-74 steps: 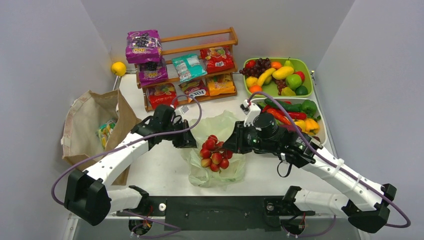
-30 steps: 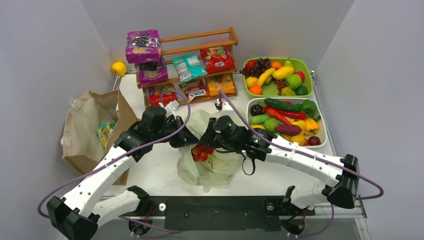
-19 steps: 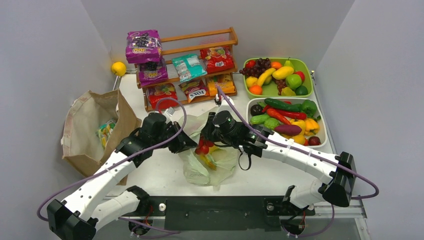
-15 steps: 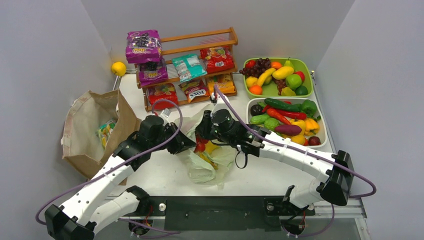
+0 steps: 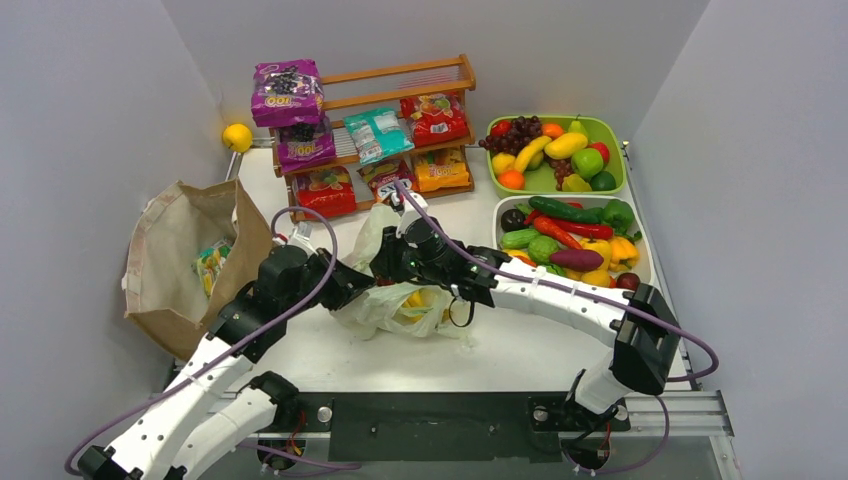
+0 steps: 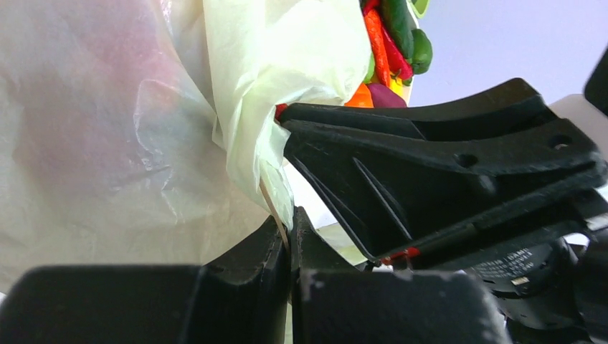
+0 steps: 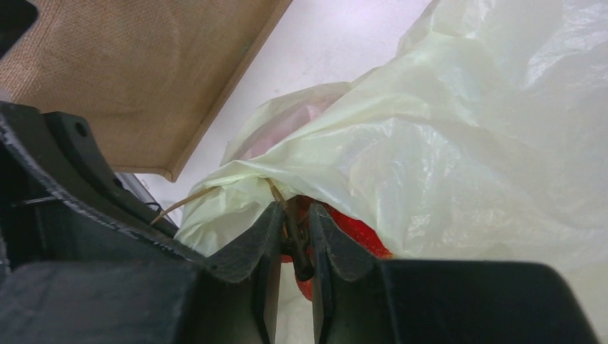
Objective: Place the food into the grocery bag and tie it
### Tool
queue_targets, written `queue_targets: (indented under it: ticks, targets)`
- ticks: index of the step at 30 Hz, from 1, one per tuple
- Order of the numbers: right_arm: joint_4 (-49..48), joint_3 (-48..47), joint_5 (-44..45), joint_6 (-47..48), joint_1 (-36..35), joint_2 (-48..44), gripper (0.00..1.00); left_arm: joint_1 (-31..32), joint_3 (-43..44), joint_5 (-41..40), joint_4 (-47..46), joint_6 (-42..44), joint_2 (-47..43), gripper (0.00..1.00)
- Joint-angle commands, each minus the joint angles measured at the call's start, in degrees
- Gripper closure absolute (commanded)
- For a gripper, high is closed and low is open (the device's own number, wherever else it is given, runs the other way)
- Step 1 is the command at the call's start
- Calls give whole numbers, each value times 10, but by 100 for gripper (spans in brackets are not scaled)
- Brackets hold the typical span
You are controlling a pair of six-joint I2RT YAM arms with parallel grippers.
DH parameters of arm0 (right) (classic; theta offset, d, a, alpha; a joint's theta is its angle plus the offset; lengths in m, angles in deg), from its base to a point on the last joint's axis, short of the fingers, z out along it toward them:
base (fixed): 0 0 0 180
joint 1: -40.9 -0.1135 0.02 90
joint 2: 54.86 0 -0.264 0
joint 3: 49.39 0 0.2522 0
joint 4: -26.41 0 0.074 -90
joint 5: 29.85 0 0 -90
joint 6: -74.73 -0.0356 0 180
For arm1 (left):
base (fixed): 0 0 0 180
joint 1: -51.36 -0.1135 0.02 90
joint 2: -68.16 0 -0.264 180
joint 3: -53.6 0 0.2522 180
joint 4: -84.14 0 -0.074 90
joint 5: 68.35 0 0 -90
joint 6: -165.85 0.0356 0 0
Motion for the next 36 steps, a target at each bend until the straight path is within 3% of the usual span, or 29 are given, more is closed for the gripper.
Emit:
queue_targets:
  ticks: [1,2,3,5,7,8,9,15,24,36]
  targets:
    - [-45,-7,-56,-1,4,-7,93,-5,3,1,-15,13,8,100]
    - [-35,-15,-63,0,4,-6,86,-6,4,2,-13,16,10,100]
    - [-12,-19,-73,2,4,-3,66,-7,6,3,-9,23,11,100]
    - [18,-26,-77,8,3,-4,47,-8,11,4,-1,38,13,100]
    - [41,-18,-75,16,4,-13,37,-9,19,5,11,58,20,100]
    - [51,-14,-73,21,4,-22,25,-9,22,6,17,78,23,100]
    - [57,-6,-69,24,4,-27,23,-10,30,7,29,88,29,100]
    - [124,2,-31,50,9,-78,21,-13,59,27,67,193,63,100]
    - [259,4,44,95,44,-163,24,-13,83,80,91,336,138,100]
    - [334,44,137,128,94,-307,25,-9,86,147,74,408,169,100]
